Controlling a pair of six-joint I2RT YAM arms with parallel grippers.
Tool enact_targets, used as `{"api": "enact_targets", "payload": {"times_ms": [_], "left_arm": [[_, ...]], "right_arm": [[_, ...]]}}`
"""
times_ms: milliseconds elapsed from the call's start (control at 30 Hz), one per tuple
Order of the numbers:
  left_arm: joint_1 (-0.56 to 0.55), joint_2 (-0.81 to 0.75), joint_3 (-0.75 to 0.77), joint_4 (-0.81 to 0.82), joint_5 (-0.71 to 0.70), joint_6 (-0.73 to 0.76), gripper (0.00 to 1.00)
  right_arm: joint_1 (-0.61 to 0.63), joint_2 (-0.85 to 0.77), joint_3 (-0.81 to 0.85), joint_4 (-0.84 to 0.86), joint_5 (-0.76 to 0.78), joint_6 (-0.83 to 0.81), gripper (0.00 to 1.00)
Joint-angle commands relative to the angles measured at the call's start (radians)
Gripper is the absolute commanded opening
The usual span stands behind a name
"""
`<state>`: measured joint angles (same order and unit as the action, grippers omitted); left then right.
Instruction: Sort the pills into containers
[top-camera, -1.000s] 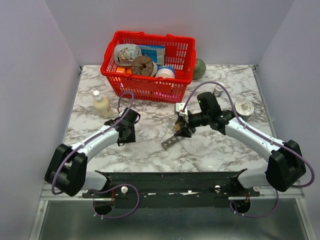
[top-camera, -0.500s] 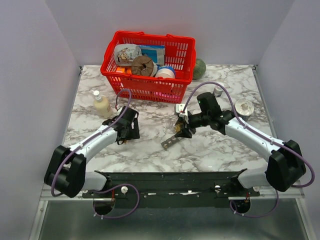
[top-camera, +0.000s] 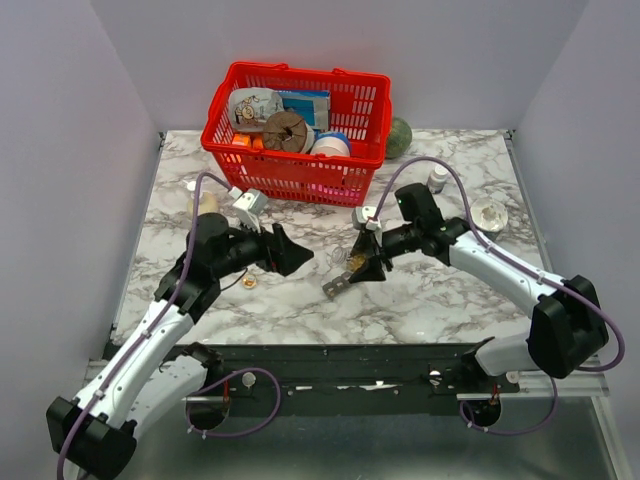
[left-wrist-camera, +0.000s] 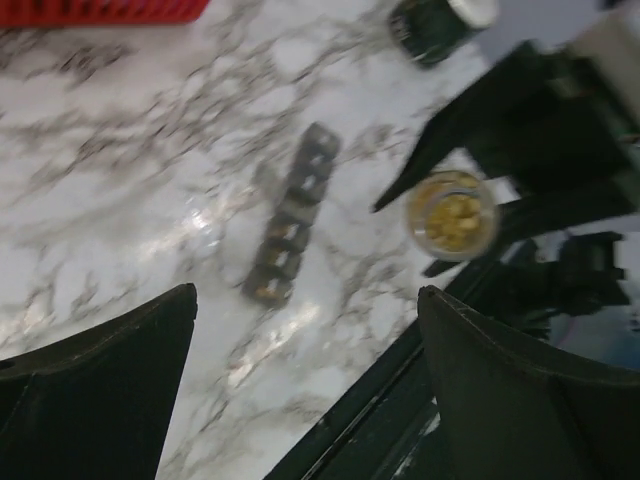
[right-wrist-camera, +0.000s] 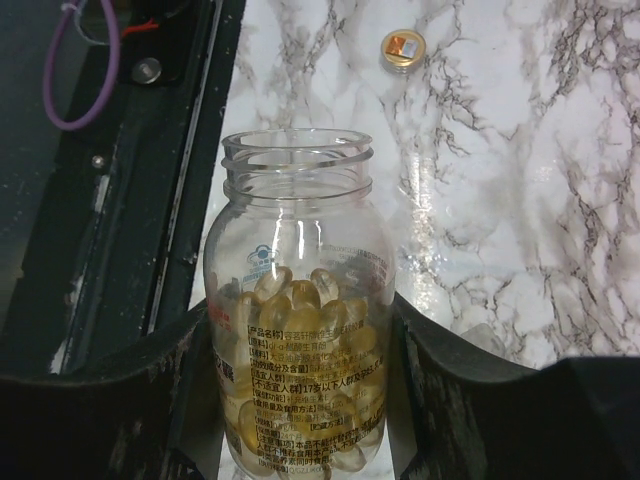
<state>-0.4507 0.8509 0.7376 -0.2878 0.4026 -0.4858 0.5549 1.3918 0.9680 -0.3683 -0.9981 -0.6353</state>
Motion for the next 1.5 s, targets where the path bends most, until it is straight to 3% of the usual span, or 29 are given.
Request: {"api": "enact_targets", "payload": {"times_ms": [0,67,200,433,633,767,833,933,1033,1067,1100,1167,1200,1267,1300,1333,1367,1433,1467], "left_arm": [[-0.008,-0.072,-0.069,0.35,0.295,-0.108,0.99],[-0.011,-0.072,-0.084,0.424,0.314,-0.161,0.99],[-0.009,-0.064,-0.067,0.4,0.251,-0.133,0.99],[-0.011,-0.078,0.002,0.289,0.162,-0.001,0.99],[-0.011,-0.131,-0.043,0.34,0.14,-0.017,0.99],[-0.009,-0.135,-0.061,0.338,0.15,-0.031,0.99],[-0.009,-0.133,-0.063,0.335,0.151,-0.03,0.99],[-0.009,-0.125,-0.063,0.338,0.151,-0.022,0.99],[-0.009,-0.124,-0.081,0.352,0.153,-0.016,0.99],[-0.011,-0.125,-0.086,0.366,0.153,-0.014,0.99],[-0.009,-0.128,-0.092,0.372,0.154,-0.01,0.99],[-0.009,-0.128,-0.102,0.374,0.157,0.003,0.99],[-0.009,-0.128,-0.103,0.369,0.162,0.01,0.99],[-0.009,-0.13,-0.106,0.346,0.168,0.038,0.99],[-0.009,-0.131,-0.107,0.342,0.17,0.047,0.99],[-0.009,-0.134,-0.113,0.337,0.17,0.056,0.99],[-0.009,-0.135,-0.118,0.337,0.168,0.061,0.99],[-0.009,-0.133,-0.13,0.346,0.165,0.062,0.99],[-0.008,-0.13,-0.133,0.361,0.163,0.058,0.99]], "right_arm": [[-0.026,0.004,0.028,0.022,-0.115,0.062,0.04],[-0.042,0.0,0.024,0.032,-0.143,0.081,0.04],[-0.082,-0.028,0.04,0.057,-0.217,0.141,0.04],[-0.179,-0.198,0.224,0.052,-0.075,0.281,0.04],[-0.323,-0.215,0.53,0.089,0.067,0.59,0.03],[-0.351,-0.192,0.699,0.161,0.289,0.88,0.03],[-0.362,-0.157,0.765,0.186,0.296,1.025,0.02],[-0.36,-0.2,0.721,0.445,0.257,1.094,0.01],[-0.365,-0.192,0.741,0.623,0.081,1.238,0.01],[-0.365,-0.189,0.727,0.681,0.026,1.317,0.01],[-0.365,-0.179,0.688,0.895,-0.014,1.59,0.04],[-0.334,-0.162,0.706,0.914,-0.104,1.683,0.04],[-0.328,-0.178,0.693,0.971,-0.108,1.701,0.04],[-0.311,-0.242,0.698,0.948,-0.081,1.531,0.01],[-0.312,-0.276,0.719,0.651,0.02,1.232,0.01],[-0.312,-0.302,0.786,0.461,0.209,1.1,0.0],[-0.328,-0.307,0.775,0.445,0.321,1.091,0.01],[-0.447,-0.261,0.743,0.726,0.129,1.453,0.01],[-0.449,-0.248,0.674,0.903,-0.013,1.6,0.0]]}}
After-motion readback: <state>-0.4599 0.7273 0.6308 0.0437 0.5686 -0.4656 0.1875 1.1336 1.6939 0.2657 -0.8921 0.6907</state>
